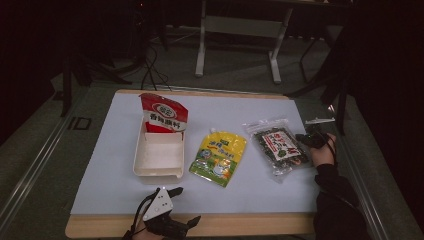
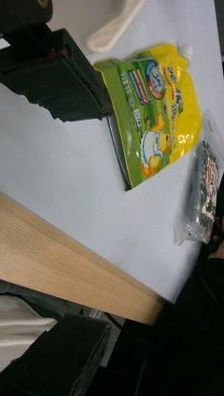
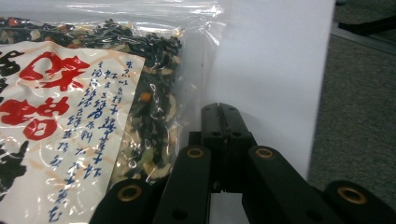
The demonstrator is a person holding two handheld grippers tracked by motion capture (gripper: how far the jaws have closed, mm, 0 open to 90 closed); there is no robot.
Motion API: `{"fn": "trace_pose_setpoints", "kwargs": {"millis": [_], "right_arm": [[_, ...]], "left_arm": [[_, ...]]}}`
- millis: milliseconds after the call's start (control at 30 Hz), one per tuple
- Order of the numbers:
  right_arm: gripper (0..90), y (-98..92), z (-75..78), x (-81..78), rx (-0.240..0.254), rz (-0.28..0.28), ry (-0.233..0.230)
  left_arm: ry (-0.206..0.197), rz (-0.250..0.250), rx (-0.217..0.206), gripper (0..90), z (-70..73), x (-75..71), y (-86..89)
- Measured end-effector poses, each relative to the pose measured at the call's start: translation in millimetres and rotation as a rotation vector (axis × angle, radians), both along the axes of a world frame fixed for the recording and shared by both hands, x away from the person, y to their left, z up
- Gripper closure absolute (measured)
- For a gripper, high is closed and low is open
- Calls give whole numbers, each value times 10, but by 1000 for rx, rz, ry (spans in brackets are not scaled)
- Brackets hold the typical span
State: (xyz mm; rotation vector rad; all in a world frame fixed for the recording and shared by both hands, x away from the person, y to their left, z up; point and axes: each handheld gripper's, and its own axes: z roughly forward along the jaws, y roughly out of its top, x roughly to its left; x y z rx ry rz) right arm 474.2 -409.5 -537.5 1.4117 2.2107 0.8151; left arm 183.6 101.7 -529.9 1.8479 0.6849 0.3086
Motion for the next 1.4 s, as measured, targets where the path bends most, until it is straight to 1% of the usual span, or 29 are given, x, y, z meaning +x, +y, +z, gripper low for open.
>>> {"fn": "trace_pose_setpoints", "kwargs": {"millis": [67,133,200,400,467,533,567,600,733,933,1000,1200,1267,1333,1400], "right_arm": [[900,35,-3,-27,-4,11,-3],[900,74,-6,-64,5,20,1],[900,124,-9,-109,12,39,4],[900,330,6,-259,-1,106,23],[900,382,10,-311,-10,118,26],[900,416,14,-374,-1,127,37],[900,416,14,-374,-1,127,37],[900,445,16,-468,-7,143,37],[900,452,12,-596,19,163,48],[900,533,41,-814,15,206,68],[900,563,53,-869,2,221,65],[900,671,124,-1011,-13,282,65],[900,683,159,-1027,-24,297,57],[900,675,211,-1015,-2,297,46],[900,673,269,-982,4,298,26]], "left_arm": [[-2,-1,0,23,2,-2,-2],[-3,-1,0,23,6,-3,-2],[-5,-2,0,23,9,-4,-1],[-8,-8,4,23,13,-9,-9],[-8,-7,2,23,15,-10,-8],[-11,-6,3,23,19,-12,-7],[-11,-6,3,23,19,-12,-7],[-13,-5,1,23,20,-12,-6],[-11,-9,4,23,18,-8,-17],[-12,-10,5,23,19,-4,-23],[-12,-13,7,23,18,-3,-25],[-15,-18,10,23,19,-4,-31],[-15,-19,11,23,18,-3,-31],[-15,-18,12,23,17,-3,-31],[-14,-19,12,23,15,-3,-32]]}}
